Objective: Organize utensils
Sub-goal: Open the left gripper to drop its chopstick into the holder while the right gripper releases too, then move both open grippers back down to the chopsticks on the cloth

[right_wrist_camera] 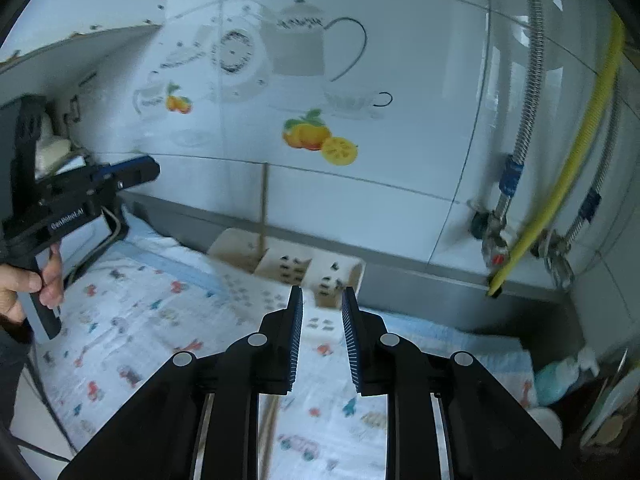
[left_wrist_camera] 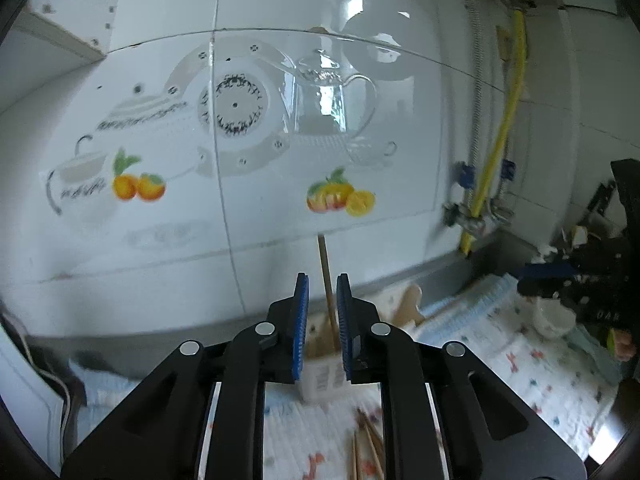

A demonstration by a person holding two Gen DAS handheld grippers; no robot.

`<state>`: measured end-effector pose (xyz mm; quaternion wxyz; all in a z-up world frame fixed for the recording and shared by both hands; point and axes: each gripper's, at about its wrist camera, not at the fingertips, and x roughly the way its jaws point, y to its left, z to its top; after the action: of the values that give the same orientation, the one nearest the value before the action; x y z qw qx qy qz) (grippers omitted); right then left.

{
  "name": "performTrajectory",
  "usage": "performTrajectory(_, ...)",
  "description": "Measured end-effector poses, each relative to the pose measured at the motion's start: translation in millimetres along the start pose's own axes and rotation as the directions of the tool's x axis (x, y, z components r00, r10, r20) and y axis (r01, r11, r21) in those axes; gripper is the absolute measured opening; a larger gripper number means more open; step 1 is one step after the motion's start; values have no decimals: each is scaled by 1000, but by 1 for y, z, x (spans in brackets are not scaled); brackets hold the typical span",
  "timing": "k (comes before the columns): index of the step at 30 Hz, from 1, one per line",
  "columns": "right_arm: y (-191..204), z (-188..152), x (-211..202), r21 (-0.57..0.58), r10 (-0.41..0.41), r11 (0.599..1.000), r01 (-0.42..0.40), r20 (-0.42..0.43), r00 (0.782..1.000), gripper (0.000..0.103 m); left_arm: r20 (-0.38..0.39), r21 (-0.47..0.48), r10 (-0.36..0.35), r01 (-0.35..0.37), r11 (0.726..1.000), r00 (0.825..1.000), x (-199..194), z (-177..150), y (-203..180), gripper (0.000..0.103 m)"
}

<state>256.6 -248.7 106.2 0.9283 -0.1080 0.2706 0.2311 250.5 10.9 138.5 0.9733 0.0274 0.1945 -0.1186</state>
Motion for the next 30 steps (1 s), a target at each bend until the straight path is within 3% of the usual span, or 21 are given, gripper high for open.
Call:
performTrajectory(8, 32, -66, -43, 16, 43, 999, -43, 42, 998, 21, -96, -16, -36, 35, 999, 995, -45, -81, -10, 21)
performTrajectory(10, 41, -84, -49, 13, 35, 999, -36, 49, 998, 28, -125, -14, -40, 38, 999, 991, -52, -101, -14, 21)
performTrajectory(20, 65, -160, -51, 70, 16, 997, -19, 35, 999, 29, -323, -88, -76, 50, 995, 943, -62, -215, -15, 21)
performTrajectory(26, 72, -186, -45, 85, -12, 996, 11, 18, 1000, 29, -387, -116, -92, 51, 992, 917, -56, -252, -15, 21)
performTrajectory(30, 70, -198, -40, 110, -9, 994, 9, 1, 1000, 29, -402, -103, -76, 37, 994, 912, -52, -261, -17, 21)
